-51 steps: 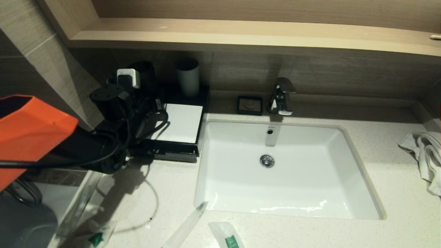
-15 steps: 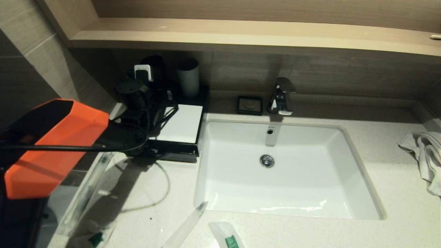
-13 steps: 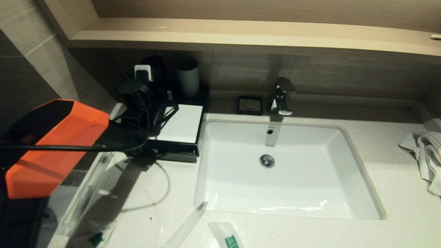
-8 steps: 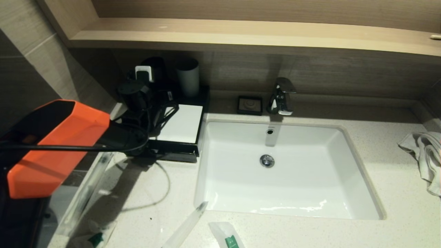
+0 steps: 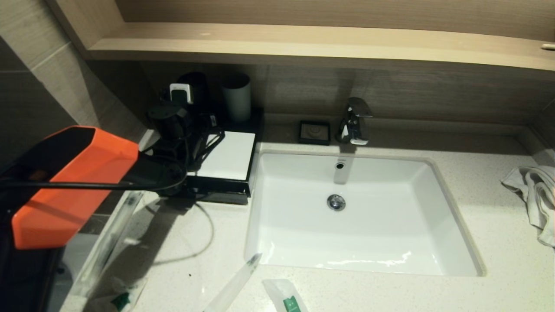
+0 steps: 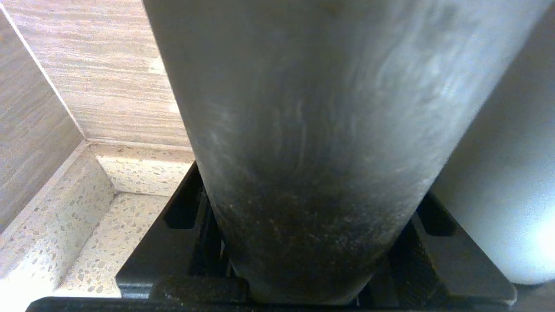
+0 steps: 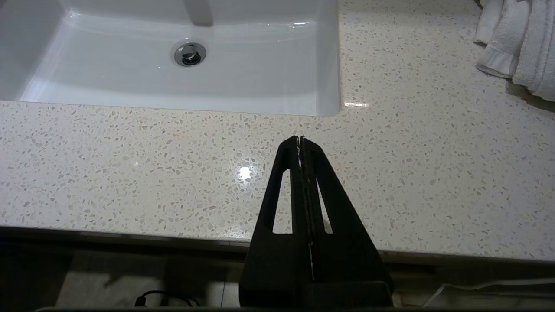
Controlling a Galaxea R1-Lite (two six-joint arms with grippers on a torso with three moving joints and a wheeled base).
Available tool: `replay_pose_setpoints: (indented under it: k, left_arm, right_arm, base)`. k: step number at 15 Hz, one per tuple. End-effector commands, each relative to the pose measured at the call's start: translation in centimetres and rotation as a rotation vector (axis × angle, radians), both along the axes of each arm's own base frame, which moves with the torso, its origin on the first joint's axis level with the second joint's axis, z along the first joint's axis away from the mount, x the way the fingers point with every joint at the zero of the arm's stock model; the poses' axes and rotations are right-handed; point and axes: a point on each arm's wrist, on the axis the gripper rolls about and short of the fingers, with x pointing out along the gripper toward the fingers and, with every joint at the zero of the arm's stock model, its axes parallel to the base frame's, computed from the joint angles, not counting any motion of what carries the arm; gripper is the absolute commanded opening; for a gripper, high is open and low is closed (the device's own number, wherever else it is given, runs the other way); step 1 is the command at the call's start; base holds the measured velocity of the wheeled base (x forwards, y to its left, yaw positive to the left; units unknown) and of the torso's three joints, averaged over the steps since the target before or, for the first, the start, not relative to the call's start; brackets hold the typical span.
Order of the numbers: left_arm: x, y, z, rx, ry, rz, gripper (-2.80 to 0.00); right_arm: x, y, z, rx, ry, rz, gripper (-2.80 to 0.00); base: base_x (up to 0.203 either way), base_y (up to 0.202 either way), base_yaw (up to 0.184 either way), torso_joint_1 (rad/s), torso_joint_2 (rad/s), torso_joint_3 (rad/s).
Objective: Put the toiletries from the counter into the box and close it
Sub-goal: Place the cup on the storage box
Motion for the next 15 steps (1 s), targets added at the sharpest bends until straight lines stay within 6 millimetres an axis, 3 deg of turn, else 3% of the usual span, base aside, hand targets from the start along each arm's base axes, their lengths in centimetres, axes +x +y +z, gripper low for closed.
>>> replay_pose_setpoints:
  k: [1, 14, 15]
  left_arm:
    - [0.3, -0.05, -0.1, -0.001, -0.009, 0.003, -2.8]
    - [0.72, -0.15, 0.12, 0.035, -0.029, 0.018, -2.8]
    - [0.71, -0.15, 0.14, 0.036, -0.031, 0.019, 0.0]
  right_arm:
    - [0.0, 0.0, 0.0, 0.0, 0.0, 0.0, -2.8]
    - [0.0, 0.0, 0.0, 0.0, 0.0, 0.0, -2.8]
    - [0.0, 0.0, 0.0, 0.0, 0.0, 0.0, -2.8]
  base:
    - [0.0, 0.0, 0.0, 0.0, 0.0, 0.0]
    - [0.0, 0.0, 0.0, 0.0, 0.0, 0.0]
    - [0.0, 0.0, 0.0, 0.0, 0.0, 0.0]
